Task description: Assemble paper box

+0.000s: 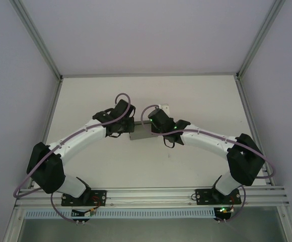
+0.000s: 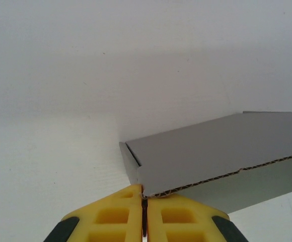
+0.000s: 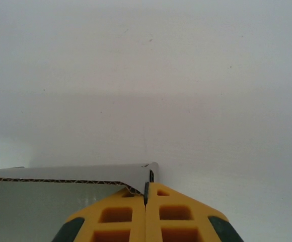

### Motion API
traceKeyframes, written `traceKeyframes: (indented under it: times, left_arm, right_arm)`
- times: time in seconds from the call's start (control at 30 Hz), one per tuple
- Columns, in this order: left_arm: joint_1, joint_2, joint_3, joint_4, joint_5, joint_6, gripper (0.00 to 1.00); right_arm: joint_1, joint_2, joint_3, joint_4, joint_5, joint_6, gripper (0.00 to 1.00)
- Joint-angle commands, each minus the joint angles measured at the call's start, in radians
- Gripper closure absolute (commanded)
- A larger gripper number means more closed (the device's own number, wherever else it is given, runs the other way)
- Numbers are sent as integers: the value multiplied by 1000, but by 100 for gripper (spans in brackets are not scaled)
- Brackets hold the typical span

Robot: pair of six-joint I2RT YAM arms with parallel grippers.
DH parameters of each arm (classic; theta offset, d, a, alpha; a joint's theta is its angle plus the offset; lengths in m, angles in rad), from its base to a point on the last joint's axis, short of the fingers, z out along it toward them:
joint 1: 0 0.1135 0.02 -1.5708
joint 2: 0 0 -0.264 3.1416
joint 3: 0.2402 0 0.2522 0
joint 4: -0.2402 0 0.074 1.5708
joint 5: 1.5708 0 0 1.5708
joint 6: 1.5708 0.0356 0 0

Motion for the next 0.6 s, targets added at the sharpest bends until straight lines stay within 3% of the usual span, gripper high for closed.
traceKeyframes:
  times: [0.0, 0.17, 0.47, 0.57]
  left_arm:
    - [-6, 35, 47, -60, 36, -74, 91]
    - [-7, 81, 71, -119, -10, -79, 91]
    - [-22, 89, -59, 1, -20, -98, 92]
    - [-21, 80, -102, 37, 33, -108, 93]
  right_arm:
    - [7, 47, -21, -155, -54, 36, 100]
    - [9, 43, -33, -148, -60, 49, 100]
    - [10, 37, -67, -113, -43, 64, 100]
    - [9, 42, -70, -115, -40, 68, 100]
